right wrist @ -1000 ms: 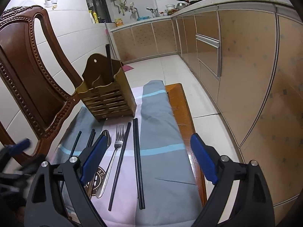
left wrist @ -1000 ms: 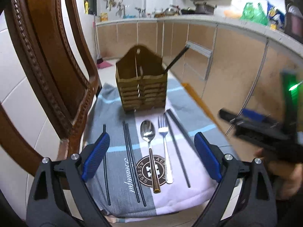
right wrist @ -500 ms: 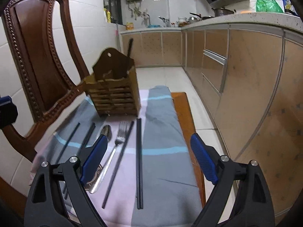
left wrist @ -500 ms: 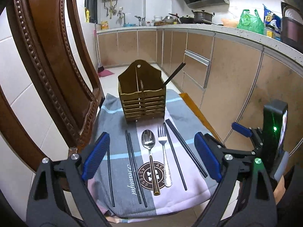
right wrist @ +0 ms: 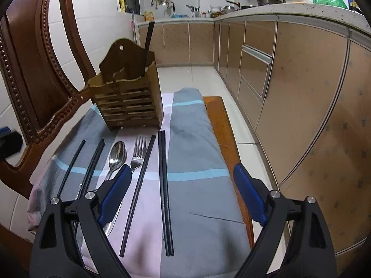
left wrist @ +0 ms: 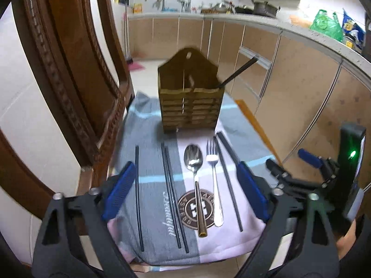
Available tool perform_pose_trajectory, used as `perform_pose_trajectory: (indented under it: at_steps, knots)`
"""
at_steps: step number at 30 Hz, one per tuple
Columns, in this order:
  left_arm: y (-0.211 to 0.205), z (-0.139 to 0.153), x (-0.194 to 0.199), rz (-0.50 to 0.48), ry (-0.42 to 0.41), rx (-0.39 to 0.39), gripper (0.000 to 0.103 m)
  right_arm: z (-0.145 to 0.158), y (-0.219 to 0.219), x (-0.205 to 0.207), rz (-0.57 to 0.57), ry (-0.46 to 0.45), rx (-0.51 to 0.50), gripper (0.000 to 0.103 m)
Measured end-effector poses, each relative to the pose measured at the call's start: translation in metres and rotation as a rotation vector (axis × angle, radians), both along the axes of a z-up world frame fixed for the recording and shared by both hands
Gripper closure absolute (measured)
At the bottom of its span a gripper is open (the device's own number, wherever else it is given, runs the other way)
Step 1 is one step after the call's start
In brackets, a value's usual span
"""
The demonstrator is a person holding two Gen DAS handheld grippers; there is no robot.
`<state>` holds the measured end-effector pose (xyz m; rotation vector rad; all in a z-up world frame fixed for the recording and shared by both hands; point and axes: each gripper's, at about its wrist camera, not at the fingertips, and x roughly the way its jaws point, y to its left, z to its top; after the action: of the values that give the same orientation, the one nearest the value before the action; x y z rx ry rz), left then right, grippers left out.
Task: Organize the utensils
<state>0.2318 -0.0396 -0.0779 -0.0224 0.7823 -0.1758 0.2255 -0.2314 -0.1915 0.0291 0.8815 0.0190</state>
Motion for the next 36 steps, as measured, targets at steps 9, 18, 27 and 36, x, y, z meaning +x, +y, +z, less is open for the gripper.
perform_pose_trajectory:
  at_steps: [9,18,27,36]
  knots:
    - [0.026,-0.044,0.043,0.040,0.168,-0.019,0.063,-0.016,-0.003,0.052,0.036,0.184,0.023,0.047]
    - [0.014,-0.099,0.088,0.070,0.277,0.078,0.073,-0.048,0.018,0.093,0.153,0.260,-0.004,0.061]
    - [-0.017,-0.113,0.125,-0.018,0.254,0.024,0.077,-0.055,0.022,0.096,0.189,0.274,0.073,0.061]
    - [-0.013,-0.132,0.180,-0.111,0.265,-0.076,0.077,-0.052,0.001,0.092,0.184,0.281,0.102,0.061]
